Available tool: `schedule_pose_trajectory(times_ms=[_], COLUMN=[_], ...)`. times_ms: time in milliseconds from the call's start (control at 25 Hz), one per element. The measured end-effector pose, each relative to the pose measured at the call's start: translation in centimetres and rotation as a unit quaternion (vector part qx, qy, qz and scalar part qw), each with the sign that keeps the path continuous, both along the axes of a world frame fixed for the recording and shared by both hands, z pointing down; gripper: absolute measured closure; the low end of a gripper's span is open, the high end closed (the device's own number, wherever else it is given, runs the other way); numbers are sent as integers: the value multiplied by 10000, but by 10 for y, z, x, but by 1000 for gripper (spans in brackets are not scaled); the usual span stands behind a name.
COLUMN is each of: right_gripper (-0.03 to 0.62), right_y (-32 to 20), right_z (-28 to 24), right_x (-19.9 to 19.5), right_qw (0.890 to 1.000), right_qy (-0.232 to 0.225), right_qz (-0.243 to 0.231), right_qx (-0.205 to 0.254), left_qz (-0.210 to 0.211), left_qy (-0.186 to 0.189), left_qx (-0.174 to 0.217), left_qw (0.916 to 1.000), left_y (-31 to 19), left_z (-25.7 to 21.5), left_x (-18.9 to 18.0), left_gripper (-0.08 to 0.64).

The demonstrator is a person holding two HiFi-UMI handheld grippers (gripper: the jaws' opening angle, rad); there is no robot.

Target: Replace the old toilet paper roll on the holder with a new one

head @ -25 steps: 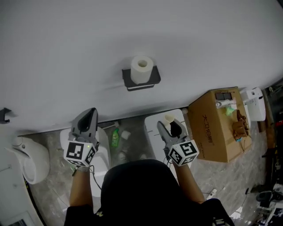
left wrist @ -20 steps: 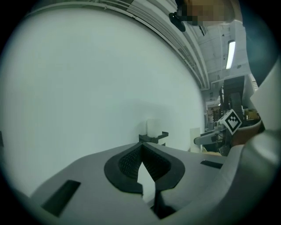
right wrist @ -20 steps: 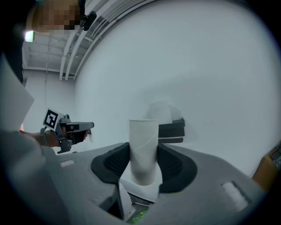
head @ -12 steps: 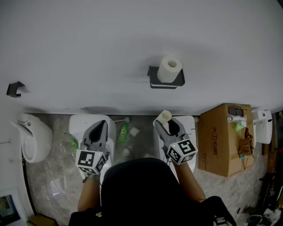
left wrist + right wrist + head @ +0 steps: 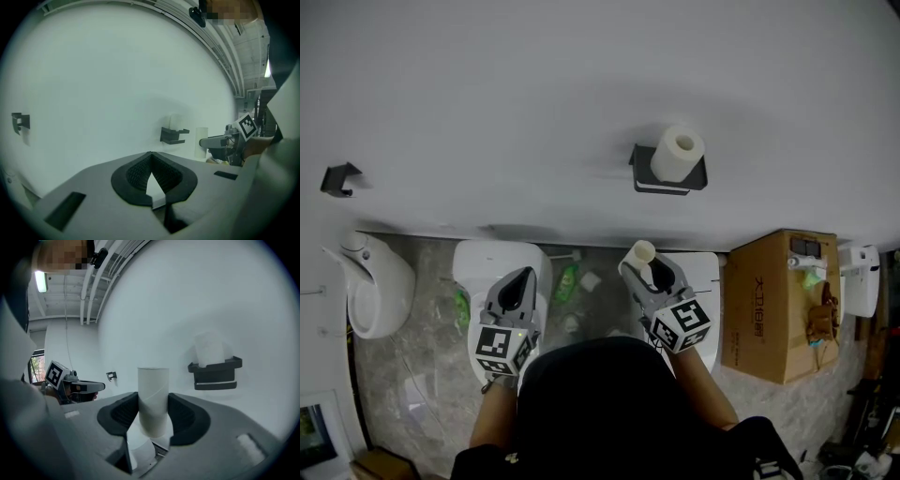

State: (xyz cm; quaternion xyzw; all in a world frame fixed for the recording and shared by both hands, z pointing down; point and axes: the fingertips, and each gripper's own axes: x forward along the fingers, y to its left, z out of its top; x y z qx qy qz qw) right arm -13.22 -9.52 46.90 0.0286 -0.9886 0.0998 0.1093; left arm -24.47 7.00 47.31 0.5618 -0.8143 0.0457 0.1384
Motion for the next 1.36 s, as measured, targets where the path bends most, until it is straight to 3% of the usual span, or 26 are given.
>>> schedule_pose_trajectory(times_ms=[1360], right_gripper=[403], right_y=[-16], right_z=[-4], right_x=[14], right_qw=[9997], right_qy=[-25], right_qz=[155], right_qx=[209], left_qz=[464], left_qy=[112], left_qx=[64], left_qw=[9988], left_y=[-36], left_z=[2], left_x=[14], left_gripper=[546])
